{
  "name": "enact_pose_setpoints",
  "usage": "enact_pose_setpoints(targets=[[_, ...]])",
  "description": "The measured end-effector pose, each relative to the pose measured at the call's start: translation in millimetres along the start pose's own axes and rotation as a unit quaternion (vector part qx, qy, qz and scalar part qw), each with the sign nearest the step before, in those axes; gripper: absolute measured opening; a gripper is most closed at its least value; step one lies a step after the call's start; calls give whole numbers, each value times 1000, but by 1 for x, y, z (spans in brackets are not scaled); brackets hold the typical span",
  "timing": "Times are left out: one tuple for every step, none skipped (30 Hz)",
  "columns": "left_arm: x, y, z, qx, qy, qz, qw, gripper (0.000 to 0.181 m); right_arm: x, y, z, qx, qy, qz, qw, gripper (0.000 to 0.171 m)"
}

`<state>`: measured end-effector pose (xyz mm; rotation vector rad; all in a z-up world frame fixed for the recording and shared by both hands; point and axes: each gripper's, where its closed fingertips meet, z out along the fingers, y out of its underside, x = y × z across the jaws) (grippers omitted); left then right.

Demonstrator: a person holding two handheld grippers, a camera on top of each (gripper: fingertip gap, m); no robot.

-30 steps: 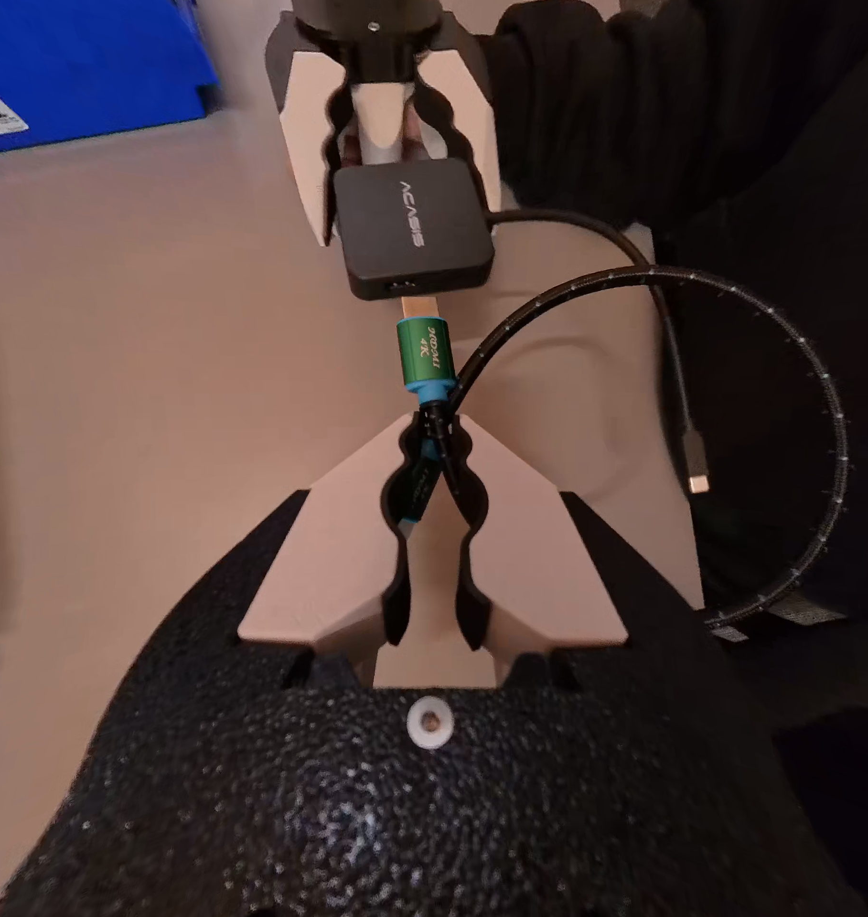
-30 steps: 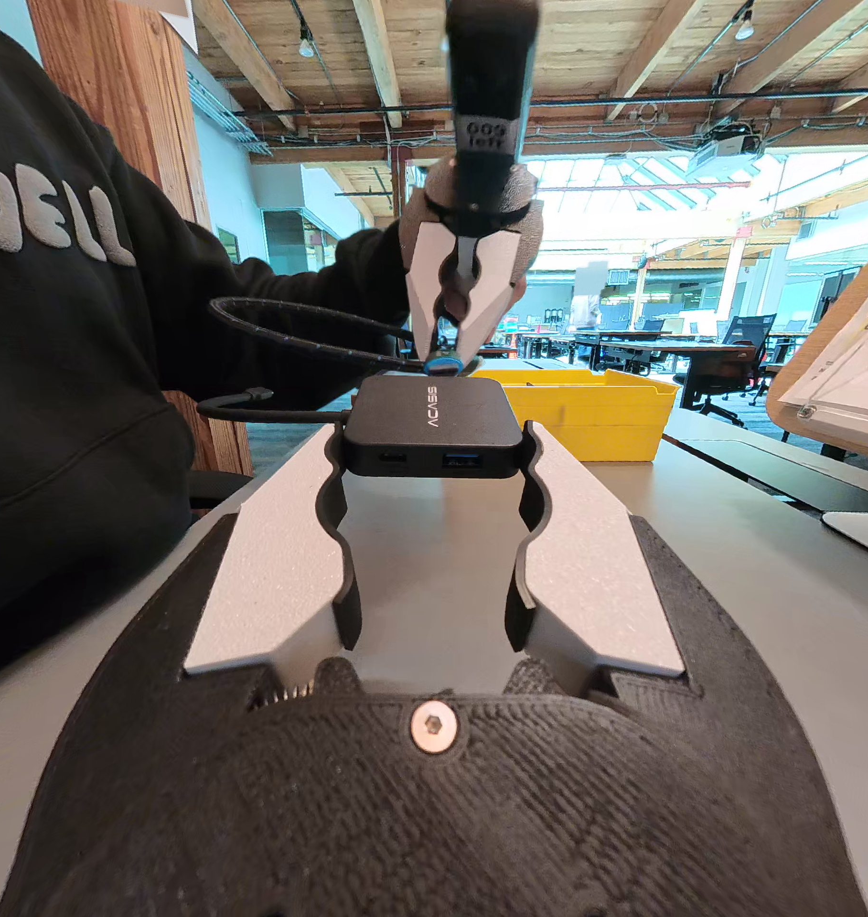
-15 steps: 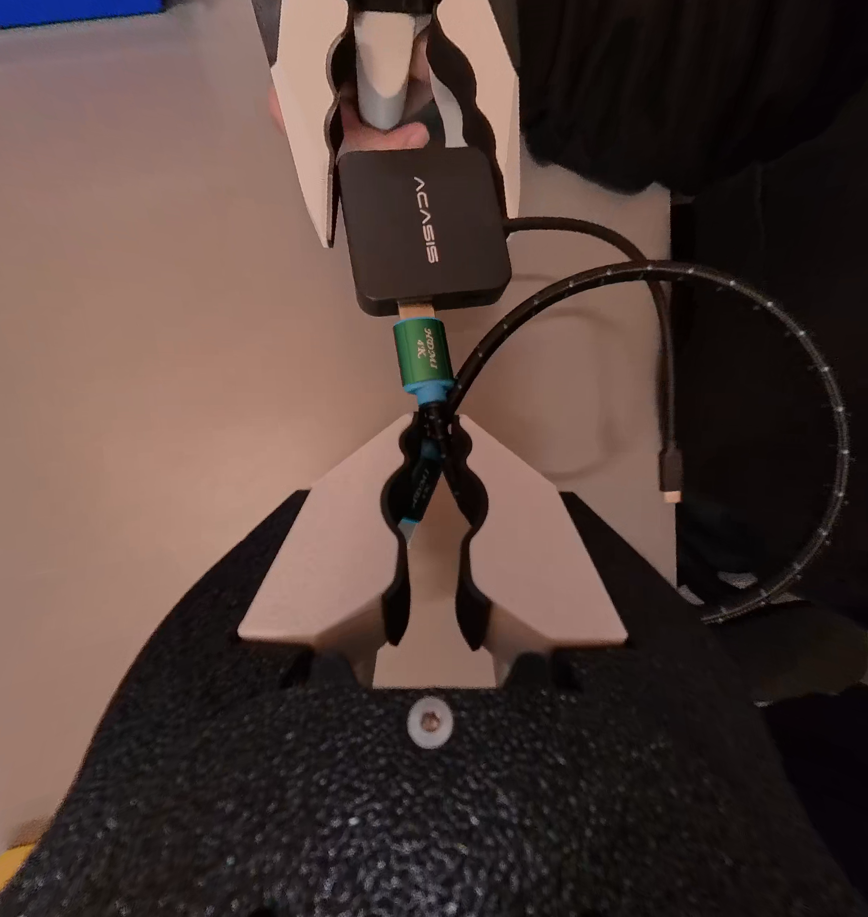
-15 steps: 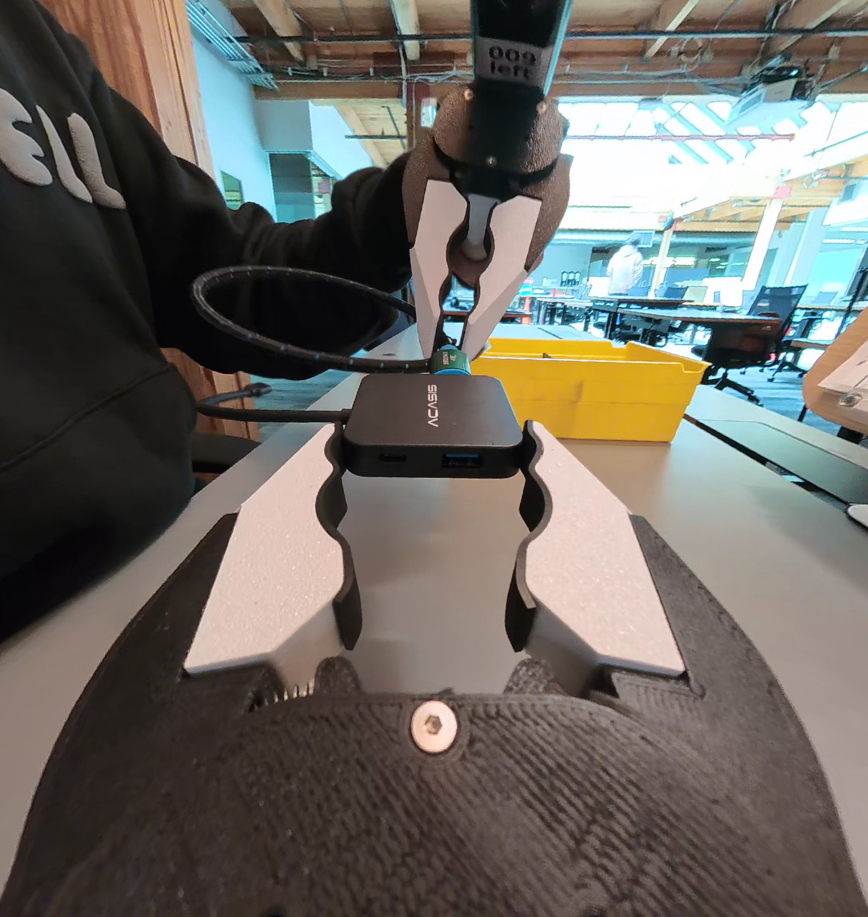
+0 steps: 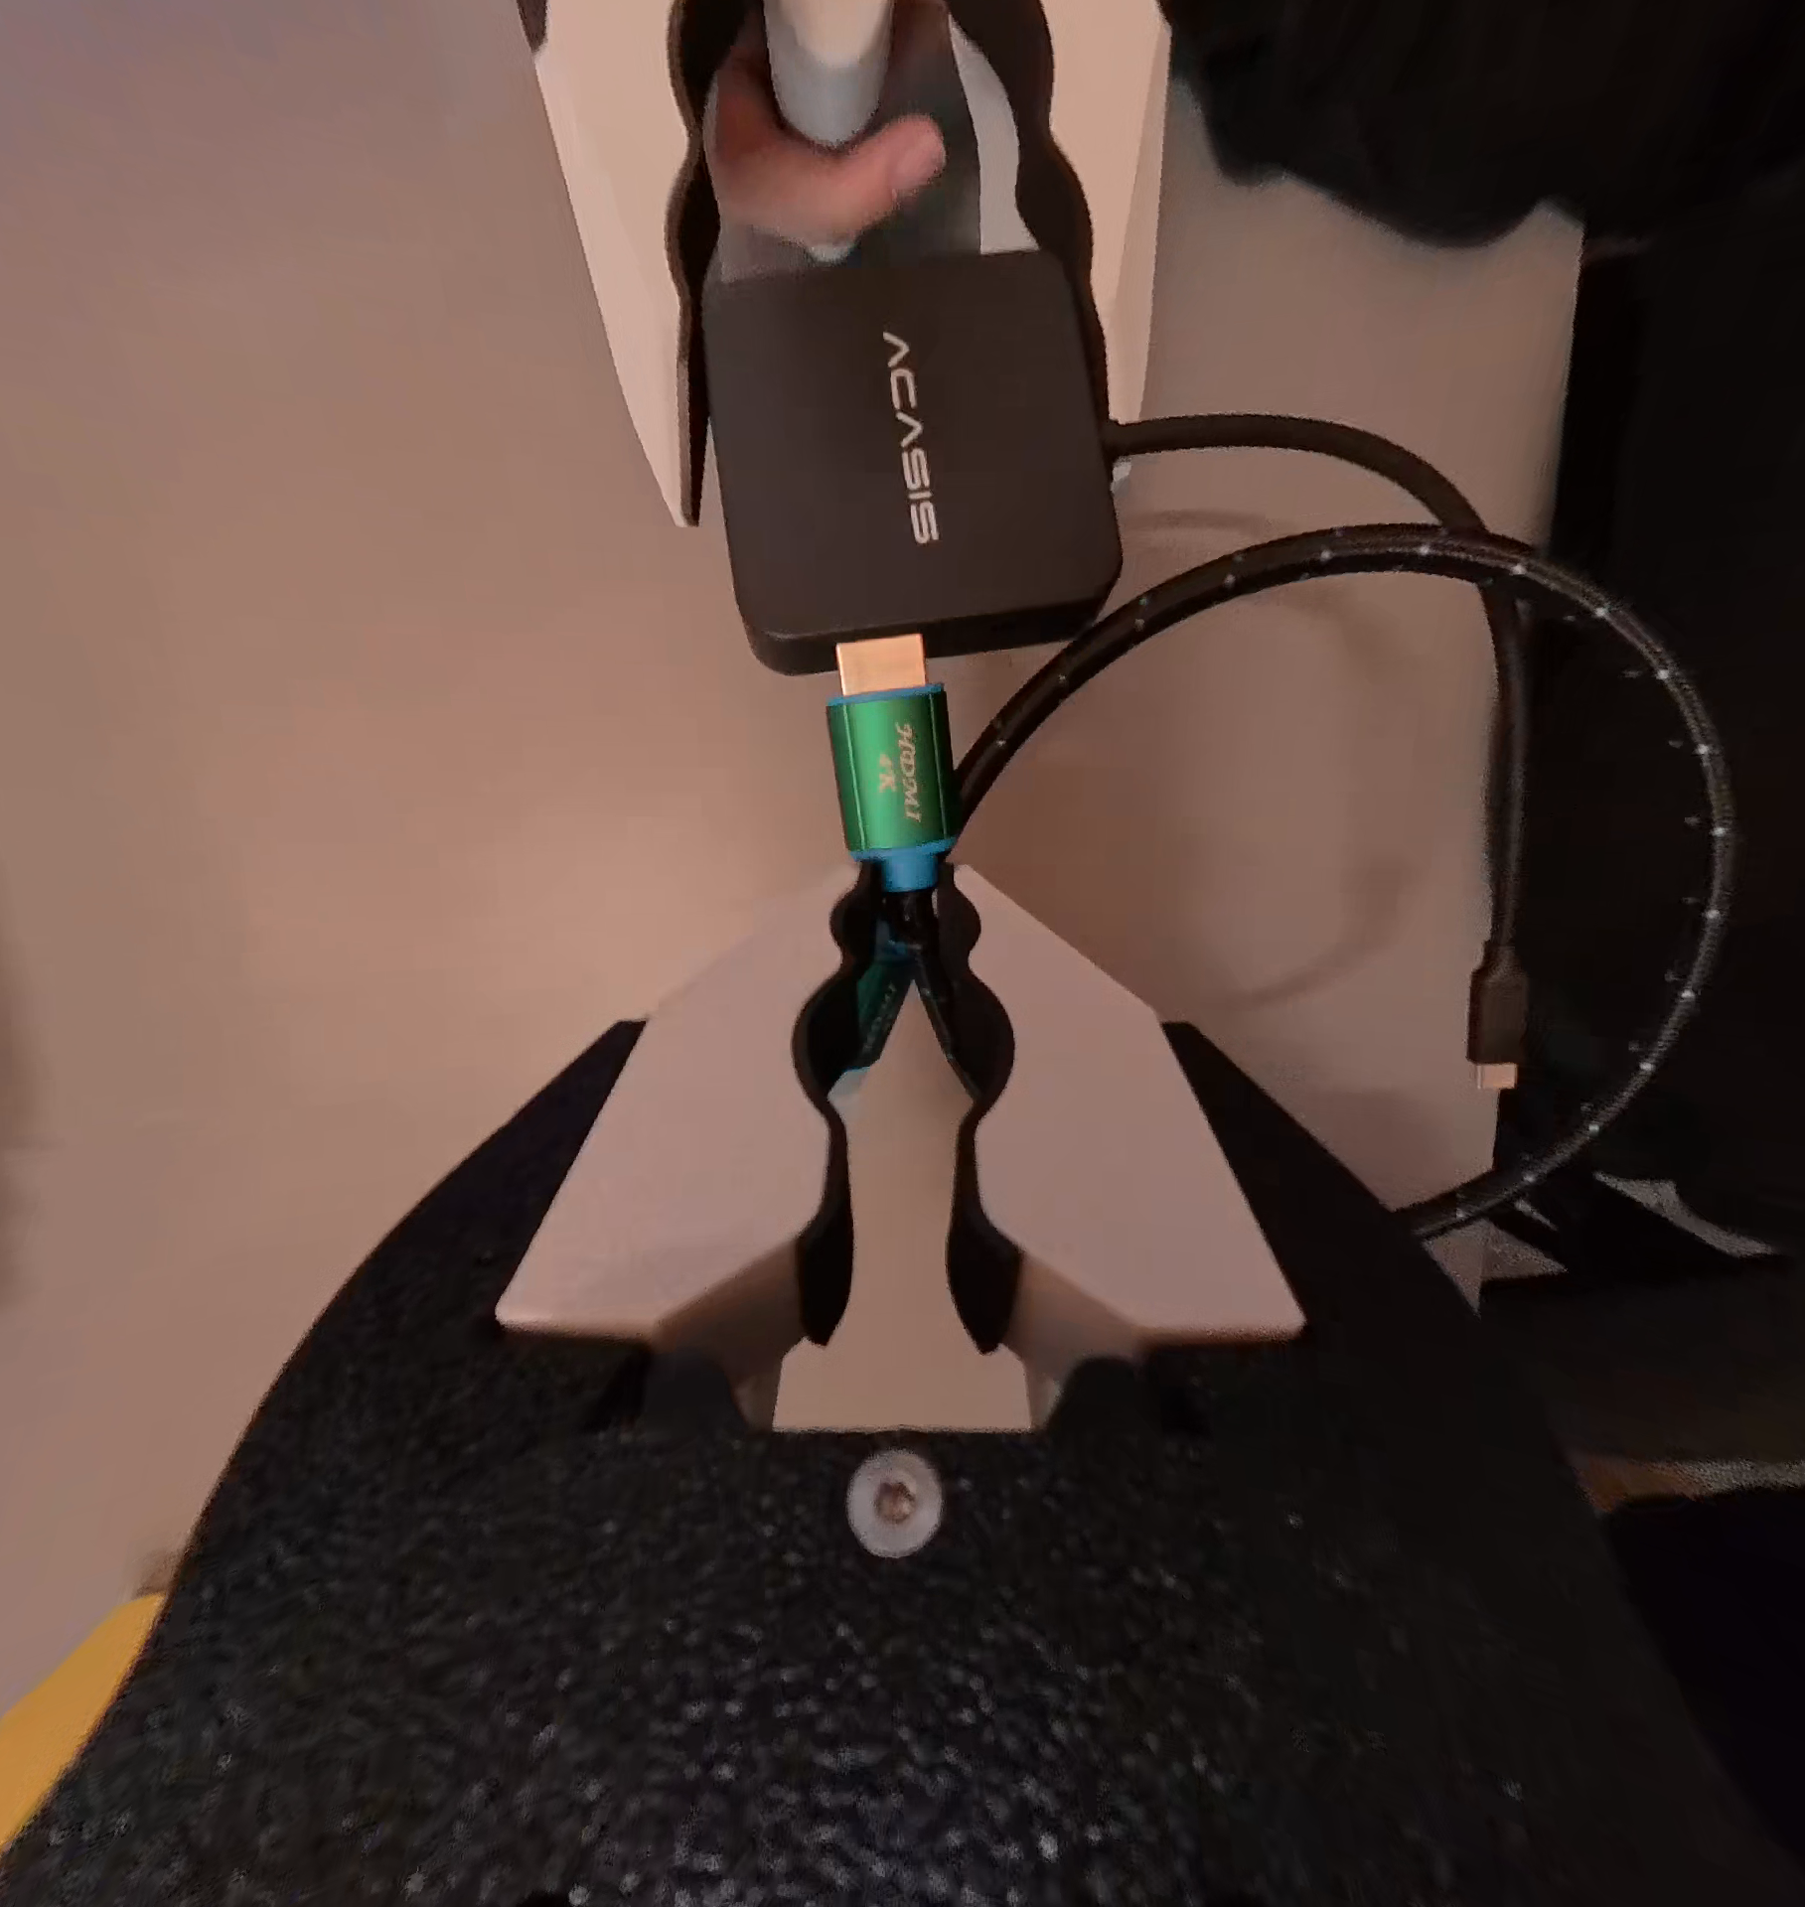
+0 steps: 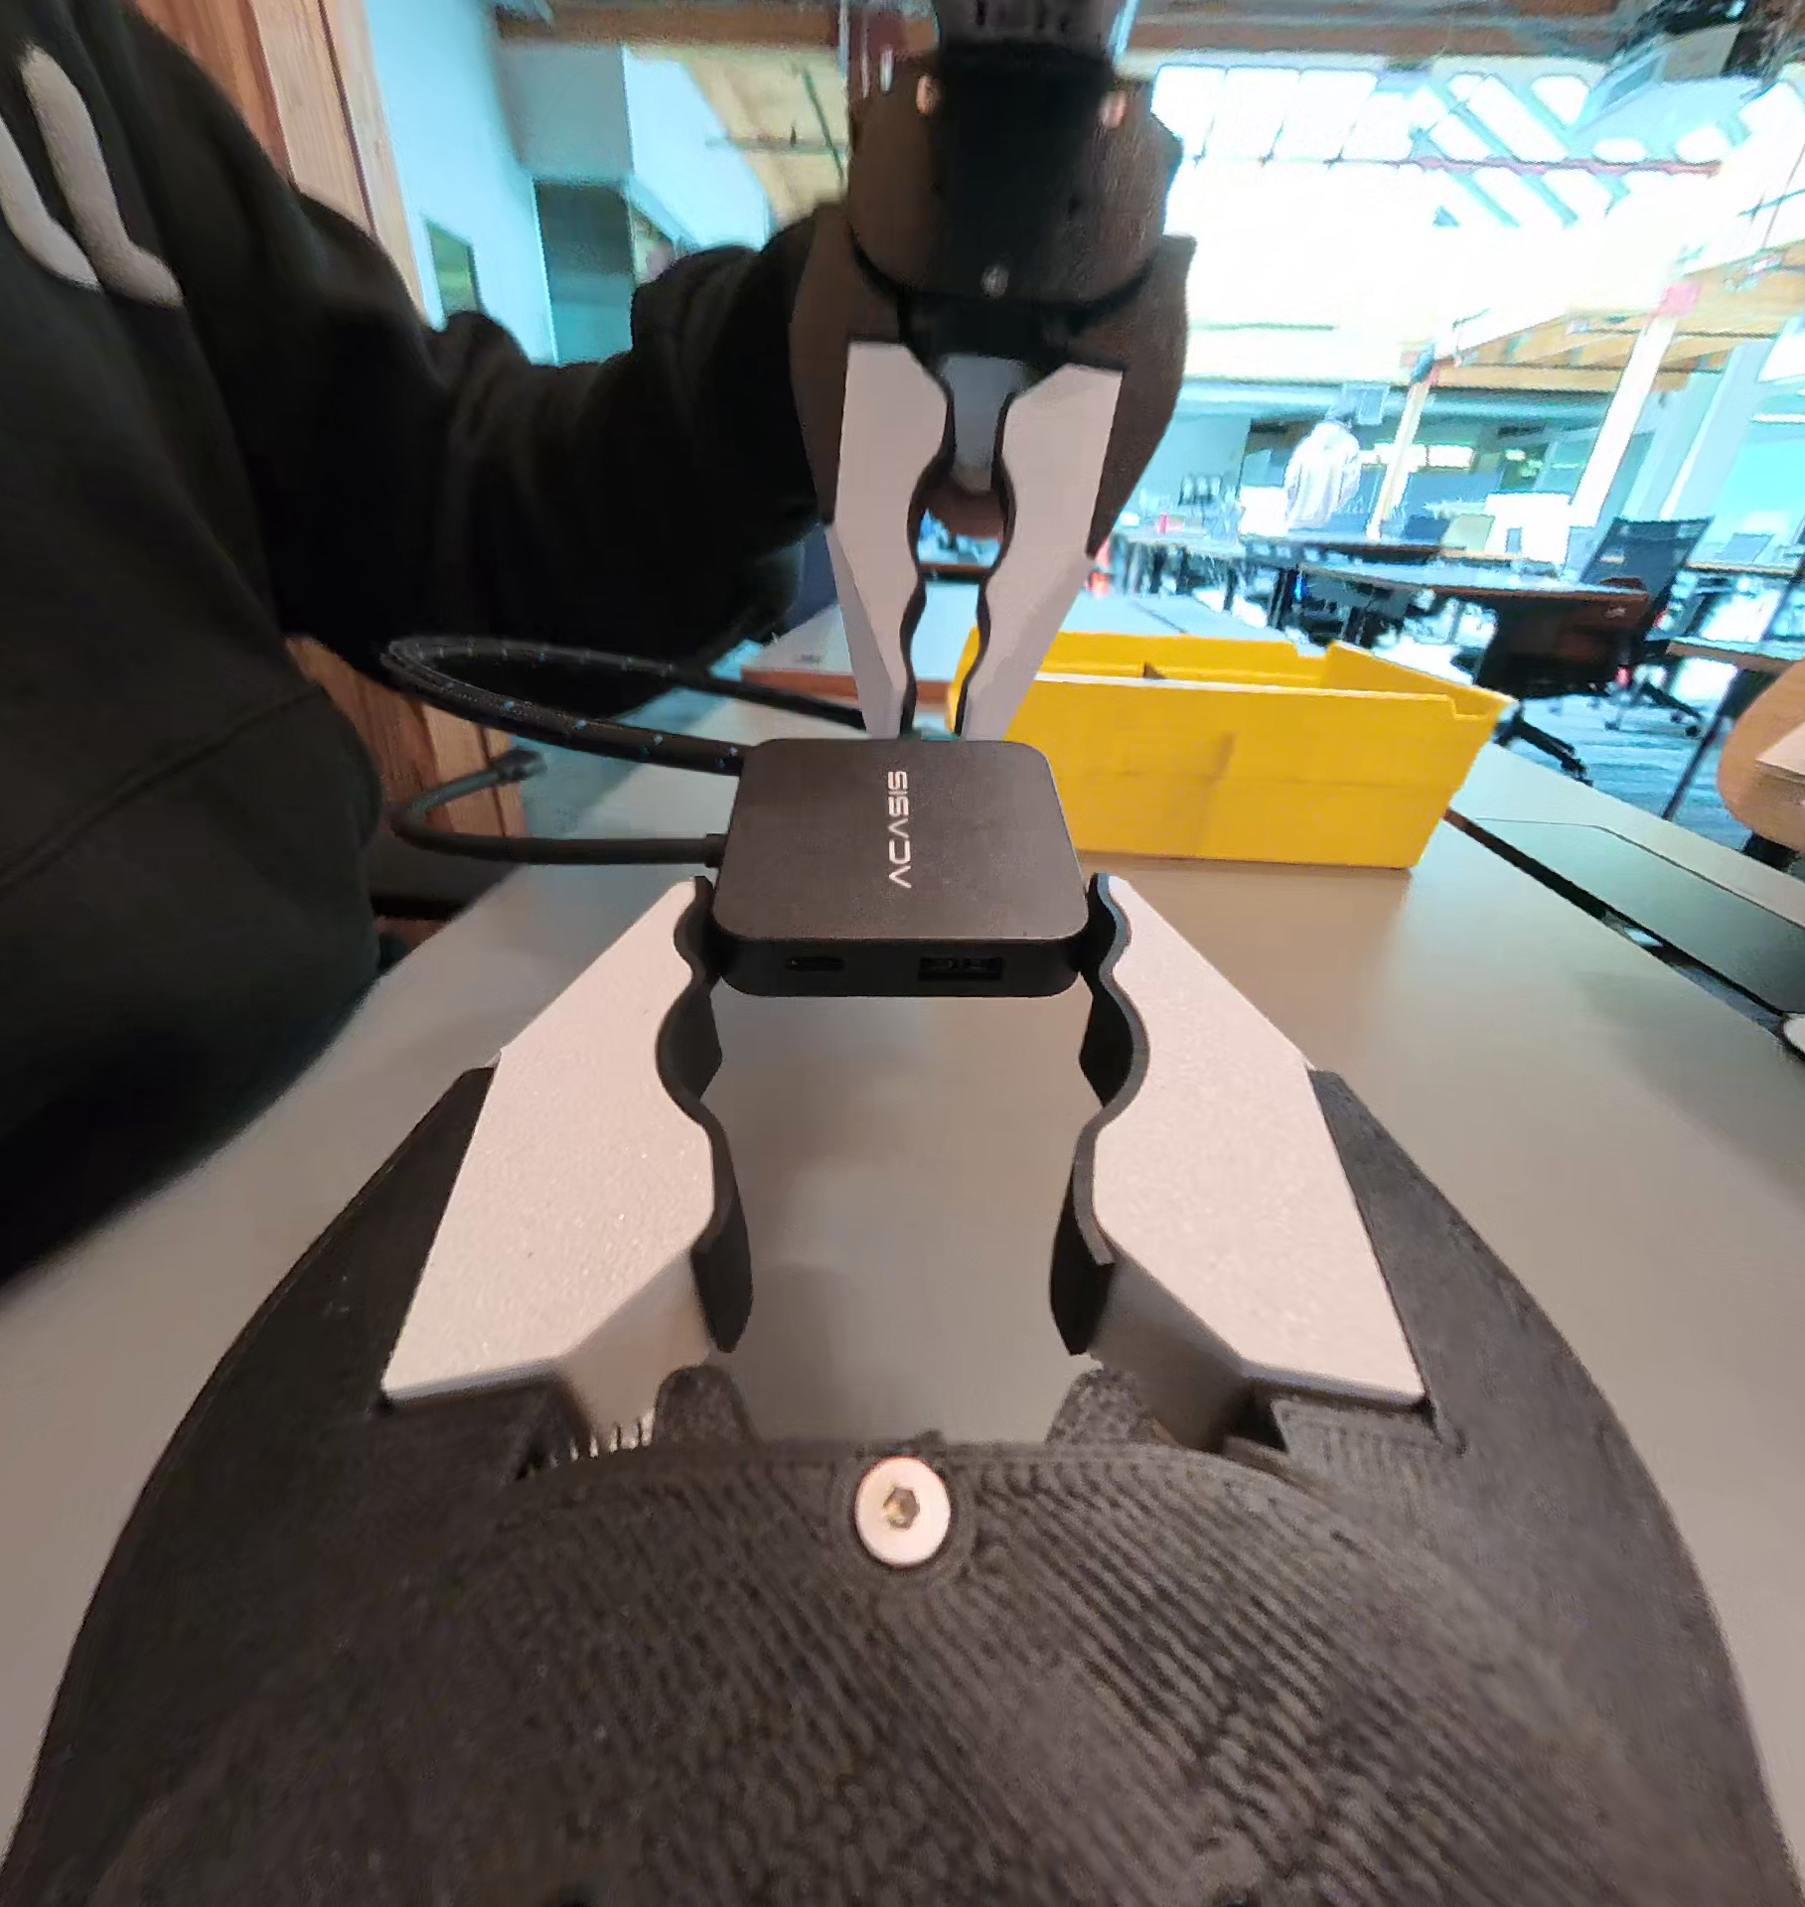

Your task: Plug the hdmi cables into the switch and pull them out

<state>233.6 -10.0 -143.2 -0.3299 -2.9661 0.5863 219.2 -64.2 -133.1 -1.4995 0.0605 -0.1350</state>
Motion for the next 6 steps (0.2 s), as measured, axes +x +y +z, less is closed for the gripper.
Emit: enact_pose_setpoints(targets=[[0,2,-1,-11,-2,1,1000,8,0,1,1,-7,3,-7,1000,70],[0,3,-3,-16,-3,1,1000,8,0,0,2,-9,4,-9,1000,70],[1,3,-5,-19,-1,-3,1000,8,2,-1,1,-13,10,-9,1000,70],[0,2,-7,-24,-5,-9,1000,8,4,3,0,-31,21,-12,999,70],[-2,3,-8,-34,-11,-15,999,7,6,9,-1,-58,31,-22,998,70],[-2,3,-7,-46,-14,-15,999,7,7,16,-1,-88,40,-31,995,70]])
